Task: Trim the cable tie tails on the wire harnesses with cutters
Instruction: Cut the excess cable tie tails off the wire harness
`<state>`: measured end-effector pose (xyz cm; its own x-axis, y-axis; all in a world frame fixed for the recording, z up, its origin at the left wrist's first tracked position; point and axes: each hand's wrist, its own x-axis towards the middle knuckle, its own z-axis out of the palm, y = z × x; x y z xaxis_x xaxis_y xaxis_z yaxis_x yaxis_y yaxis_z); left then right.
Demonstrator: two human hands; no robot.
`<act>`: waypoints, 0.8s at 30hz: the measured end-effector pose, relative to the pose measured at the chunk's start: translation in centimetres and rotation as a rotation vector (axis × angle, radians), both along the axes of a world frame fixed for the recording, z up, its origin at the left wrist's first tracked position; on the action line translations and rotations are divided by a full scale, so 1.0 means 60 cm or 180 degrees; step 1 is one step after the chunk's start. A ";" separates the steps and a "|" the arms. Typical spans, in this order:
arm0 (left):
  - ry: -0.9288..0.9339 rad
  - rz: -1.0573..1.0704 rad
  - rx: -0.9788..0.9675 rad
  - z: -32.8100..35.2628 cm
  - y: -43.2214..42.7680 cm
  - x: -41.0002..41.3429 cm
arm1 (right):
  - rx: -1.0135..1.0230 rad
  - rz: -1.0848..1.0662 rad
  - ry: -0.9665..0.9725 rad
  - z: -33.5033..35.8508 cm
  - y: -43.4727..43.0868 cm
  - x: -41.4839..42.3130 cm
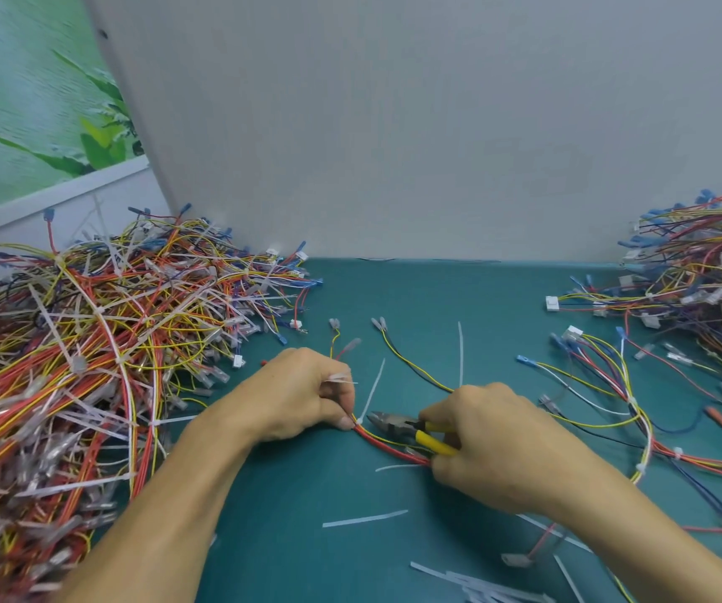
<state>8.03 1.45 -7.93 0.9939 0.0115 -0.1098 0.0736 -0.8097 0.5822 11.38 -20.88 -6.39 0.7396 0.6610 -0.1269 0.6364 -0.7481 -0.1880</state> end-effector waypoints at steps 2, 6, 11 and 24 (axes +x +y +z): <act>-0.0054 0.0080 -0.0012 -0.001 -0.002 0.001 | -0.0012 0.0050 -0.0027 -0.002 0.002 -0.003; -0.0046 0.0137 -0.0046 -0.002 -0.001 0.001 | -0.0012 0.0097 -0.0074 -0.007 0.007 -0.009; -0.0001 0.0153 -0.0063 -0.001 -0.001 0.001 | 0.0023 0.0134 -0.0176 -0.012 0.009 -0.011; 0.0001 0.0144 -0.0004 -0.003 -0.001 0.003 | 0.0071 -0.0006 0.0110 -0.003 0.006 -0.010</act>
